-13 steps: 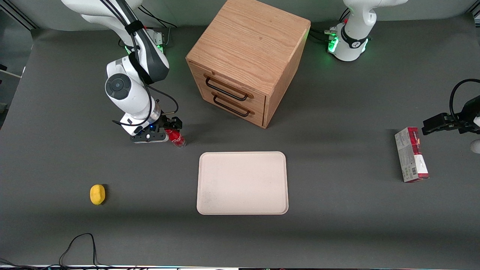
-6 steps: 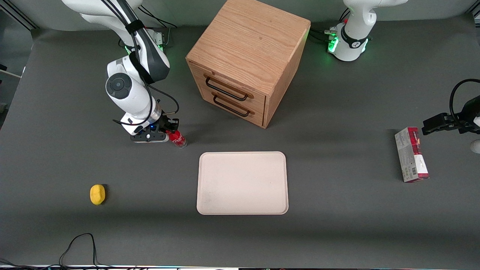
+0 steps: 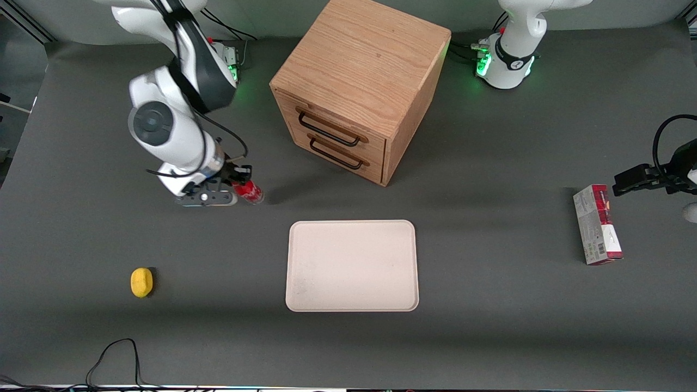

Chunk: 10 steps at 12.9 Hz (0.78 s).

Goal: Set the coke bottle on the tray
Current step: 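Close the right gripper on the bottle and lift it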

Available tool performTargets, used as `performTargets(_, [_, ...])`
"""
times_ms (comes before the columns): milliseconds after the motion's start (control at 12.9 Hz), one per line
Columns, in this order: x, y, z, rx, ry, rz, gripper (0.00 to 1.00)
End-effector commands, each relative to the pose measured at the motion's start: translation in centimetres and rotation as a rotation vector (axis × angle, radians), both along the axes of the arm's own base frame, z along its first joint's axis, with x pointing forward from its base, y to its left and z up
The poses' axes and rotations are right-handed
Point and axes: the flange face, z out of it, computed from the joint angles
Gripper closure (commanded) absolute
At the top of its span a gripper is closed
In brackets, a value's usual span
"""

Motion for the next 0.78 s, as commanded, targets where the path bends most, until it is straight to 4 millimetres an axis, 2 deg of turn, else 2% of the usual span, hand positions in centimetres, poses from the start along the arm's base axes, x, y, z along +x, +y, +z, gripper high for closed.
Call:
performTargets(0, [2.3,-1.1,9.1,-0.006,0.038,-0.033,1.00])
performTargets(155, [4.7,-1.7,11.8,-0.032,0.085,-0.048,1.00])
performTargets(233, [5.8,-1.6,12.3,-0.028,0.102,-0.054,1.00])
performTargets(310, [6.9,-2.2,12.3,-0.025,0.106,-0.069,1.00])
performTargets(465, [7.6,-2.4,12.0,-0.025,0.106,-0.075,1.00])
performTargets(698, [9.7,-1.1,10.6,-0.027,0.084,-0.082,1.00])
